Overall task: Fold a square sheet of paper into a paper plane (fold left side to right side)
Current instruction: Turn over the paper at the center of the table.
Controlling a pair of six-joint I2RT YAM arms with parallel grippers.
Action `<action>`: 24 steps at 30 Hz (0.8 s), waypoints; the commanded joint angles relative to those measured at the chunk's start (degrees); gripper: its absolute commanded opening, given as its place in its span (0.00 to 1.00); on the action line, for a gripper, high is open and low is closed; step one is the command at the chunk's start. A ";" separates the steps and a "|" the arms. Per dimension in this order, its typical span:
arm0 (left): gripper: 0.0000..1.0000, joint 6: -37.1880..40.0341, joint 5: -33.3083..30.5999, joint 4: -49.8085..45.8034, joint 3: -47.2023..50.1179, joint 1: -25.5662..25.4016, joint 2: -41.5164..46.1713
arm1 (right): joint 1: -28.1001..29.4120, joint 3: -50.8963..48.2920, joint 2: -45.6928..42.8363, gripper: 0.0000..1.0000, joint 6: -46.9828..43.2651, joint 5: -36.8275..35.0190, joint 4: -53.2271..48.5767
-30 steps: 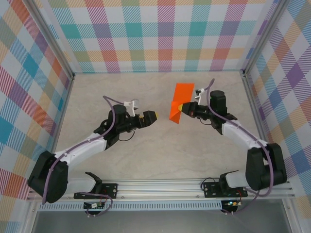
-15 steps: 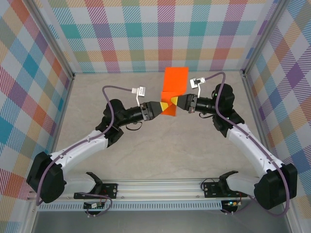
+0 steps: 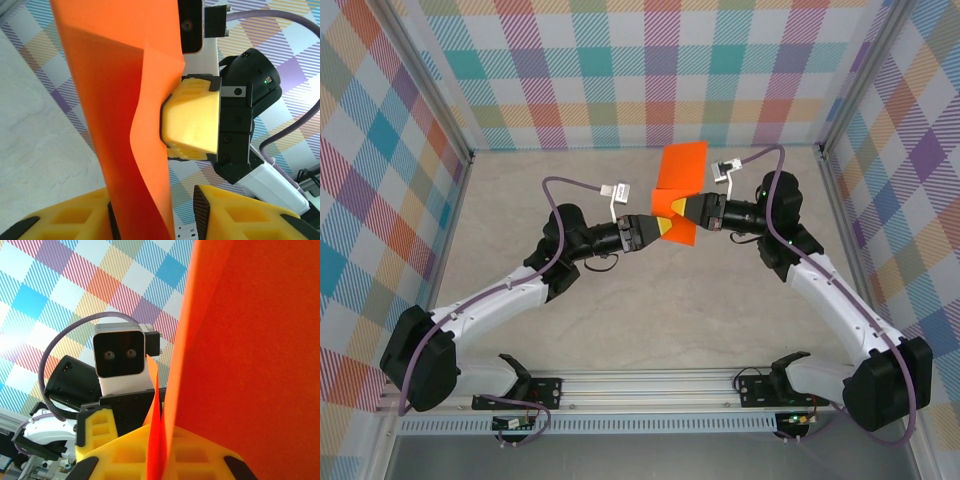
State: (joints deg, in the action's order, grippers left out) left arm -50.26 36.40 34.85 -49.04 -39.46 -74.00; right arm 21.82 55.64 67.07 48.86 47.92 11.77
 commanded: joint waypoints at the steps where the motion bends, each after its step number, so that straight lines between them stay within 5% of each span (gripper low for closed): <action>1: 0.39 1.73 -0.31 -0.15 -1.54 -0.52 0.67 | 0.29 2.36 0.42 0.05 0.11 1.57 -2.24; 7: 0.31 2.09 -0.72 -0.15 -0.75 -0.53 1.15 | 0.24 1.85 -0.49 0.06 -0.70 1.97 -5.12; 14: 0.09 2.44 -0.93 -0.04 0.31 -0.49 1.64 | 0.25 2.35 -1.53 0.16 -3.16 0.77 -10.28; 19: 0.03 4.58 -2.15 -3.50 0.81 -0.50 2.87 | 0.12 4.22 -4.10 0.38 -10.85 -6.49 -22.90; 24: 0.00 16.39 -7.60 -21.22 -1.40 -1.75 5.23 | -0.10 6.19 -8.63 0.70 -21.19 -28.98 -43.63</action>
State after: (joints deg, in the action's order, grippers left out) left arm -43.18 32.73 25.36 -48.97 -39.90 -71.24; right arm 21.82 59.75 61.47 35.83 34.24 -17.15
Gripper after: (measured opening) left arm 0.048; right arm 0.667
